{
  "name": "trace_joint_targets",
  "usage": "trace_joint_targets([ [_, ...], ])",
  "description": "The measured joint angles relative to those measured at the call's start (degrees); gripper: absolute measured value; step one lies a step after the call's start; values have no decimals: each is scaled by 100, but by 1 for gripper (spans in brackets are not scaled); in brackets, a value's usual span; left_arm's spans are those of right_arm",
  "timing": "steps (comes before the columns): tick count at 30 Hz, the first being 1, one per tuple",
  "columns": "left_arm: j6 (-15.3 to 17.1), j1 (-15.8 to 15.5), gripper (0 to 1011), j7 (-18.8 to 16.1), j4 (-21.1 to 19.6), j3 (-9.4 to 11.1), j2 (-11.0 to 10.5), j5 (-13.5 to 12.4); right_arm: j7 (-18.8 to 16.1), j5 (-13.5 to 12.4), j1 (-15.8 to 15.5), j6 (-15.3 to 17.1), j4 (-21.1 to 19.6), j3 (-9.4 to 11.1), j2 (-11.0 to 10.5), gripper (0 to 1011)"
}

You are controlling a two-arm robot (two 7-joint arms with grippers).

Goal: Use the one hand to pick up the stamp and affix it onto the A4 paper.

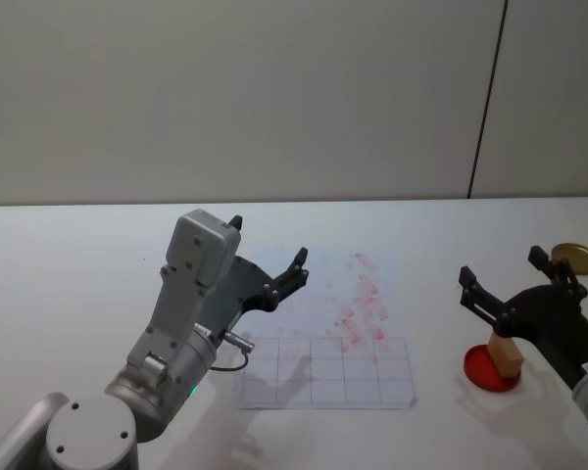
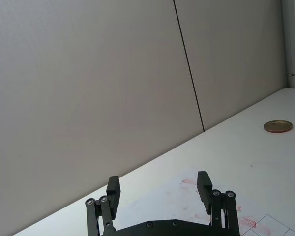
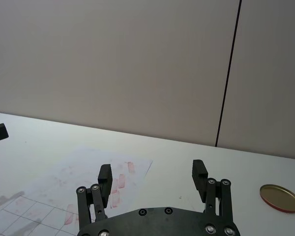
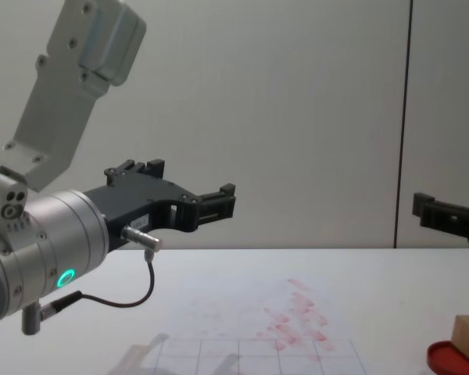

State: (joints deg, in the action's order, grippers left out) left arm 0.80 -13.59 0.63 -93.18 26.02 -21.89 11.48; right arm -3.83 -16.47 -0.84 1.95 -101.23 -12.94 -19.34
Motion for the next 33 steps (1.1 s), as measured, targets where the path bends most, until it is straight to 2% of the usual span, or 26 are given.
trace_joint_targets([
  [20, 0, 0, 993, 0, 0, 0, 0, 0, 39, -8, 14, 60, 17, 1, 36, 1001],
  [33, 0, 0, 993, 0, 0, 0, 0, 0, 385, -152, 34, 589, 40, -29, 191, 1001],
])
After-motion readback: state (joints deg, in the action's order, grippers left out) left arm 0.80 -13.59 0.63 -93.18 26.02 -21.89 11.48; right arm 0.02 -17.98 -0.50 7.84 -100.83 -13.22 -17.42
